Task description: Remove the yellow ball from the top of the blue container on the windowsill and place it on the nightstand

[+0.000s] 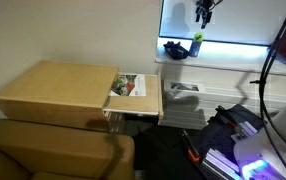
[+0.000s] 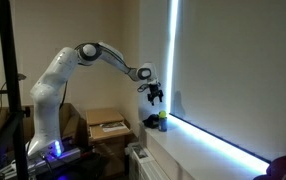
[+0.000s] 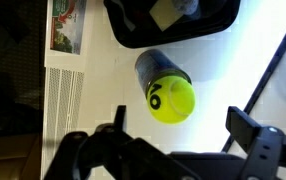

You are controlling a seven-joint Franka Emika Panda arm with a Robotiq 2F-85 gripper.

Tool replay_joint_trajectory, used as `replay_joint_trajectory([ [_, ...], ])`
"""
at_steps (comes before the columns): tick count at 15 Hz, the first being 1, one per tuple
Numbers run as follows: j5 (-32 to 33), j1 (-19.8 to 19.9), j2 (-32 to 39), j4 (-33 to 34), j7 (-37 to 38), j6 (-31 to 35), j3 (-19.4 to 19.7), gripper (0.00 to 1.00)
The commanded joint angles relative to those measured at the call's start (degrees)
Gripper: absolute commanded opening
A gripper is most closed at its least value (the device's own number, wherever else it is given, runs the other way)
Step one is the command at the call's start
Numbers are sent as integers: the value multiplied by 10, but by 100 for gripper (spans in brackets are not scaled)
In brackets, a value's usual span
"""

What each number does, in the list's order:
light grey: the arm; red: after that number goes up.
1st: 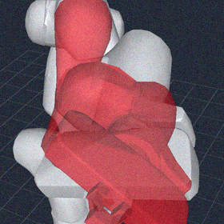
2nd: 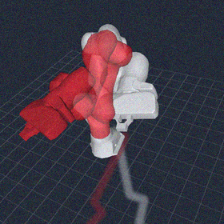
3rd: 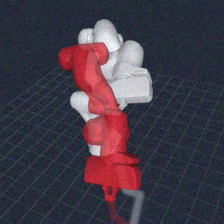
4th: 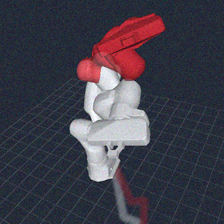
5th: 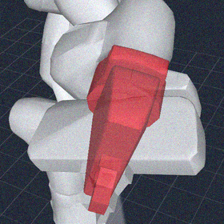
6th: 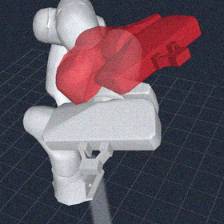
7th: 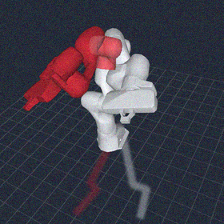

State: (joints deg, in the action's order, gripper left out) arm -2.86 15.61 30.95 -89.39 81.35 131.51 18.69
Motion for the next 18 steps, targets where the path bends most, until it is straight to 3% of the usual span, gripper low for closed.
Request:
replay_joint_trajectory([
  [1,3,-4,12,9,12,-6,3,100],
  [10,-14,1,99,79,173,20,14,100],
  [16,-24,43,159,132,217,1,22,100],
  [17,-10,30,135,98,208,14,21,100],
  [18,-12,37,144,106,211,14,22,100],
])
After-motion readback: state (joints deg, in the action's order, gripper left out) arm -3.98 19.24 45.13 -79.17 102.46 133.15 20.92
